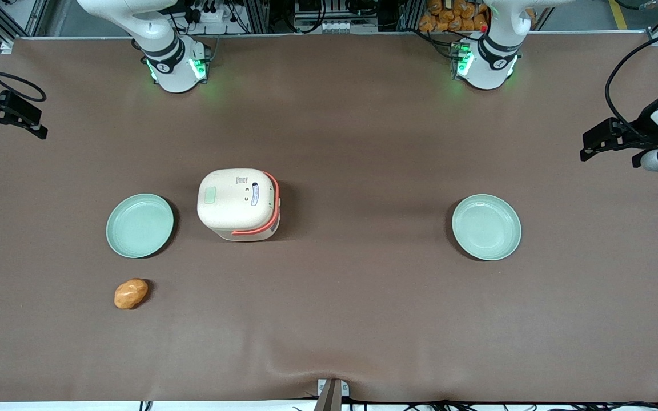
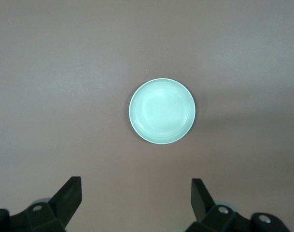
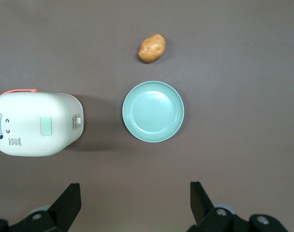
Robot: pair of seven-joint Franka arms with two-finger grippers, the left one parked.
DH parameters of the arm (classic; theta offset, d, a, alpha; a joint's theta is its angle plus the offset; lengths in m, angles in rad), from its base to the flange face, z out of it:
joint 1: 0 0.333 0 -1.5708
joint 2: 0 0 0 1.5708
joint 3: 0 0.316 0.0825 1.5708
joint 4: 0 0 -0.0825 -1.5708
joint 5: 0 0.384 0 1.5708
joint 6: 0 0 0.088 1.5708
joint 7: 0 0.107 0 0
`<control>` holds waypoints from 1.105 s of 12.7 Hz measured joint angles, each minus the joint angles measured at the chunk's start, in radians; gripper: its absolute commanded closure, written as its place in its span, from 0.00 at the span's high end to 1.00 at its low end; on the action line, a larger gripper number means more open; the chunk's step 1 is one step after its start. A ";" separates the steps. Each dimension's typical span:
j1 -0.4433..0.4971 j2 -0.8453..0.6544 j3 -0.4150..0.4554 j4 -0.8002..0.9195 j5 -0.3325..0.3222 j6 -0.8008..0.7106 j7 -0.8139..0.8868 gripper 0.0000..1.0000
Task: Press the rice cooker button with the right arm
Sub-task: 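Start moving the right arm out from its rest pose toward the rice cooker, then reach the right gripper over the green plate to the rice cooker's front button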
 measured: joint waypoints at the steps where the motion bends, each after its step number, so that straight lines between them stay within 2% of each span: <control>1: 0.000 0.000 0.000 0.002 0.000 -0.001 0.000 1.00; 7: 0.007 0.004 0.007 -0.007 0.002 -0.005 0.000 1.00; 10: 0.009 0.018 0.069 -0.044 0.003 0.040 0.004 1.00; 12: 0.011 0.036 0.131 -0.101 0.003 0.126 0.077 0.68; 14: 0.014 0.065 0.181 -0.132 0.003 0.176 0.162 0.49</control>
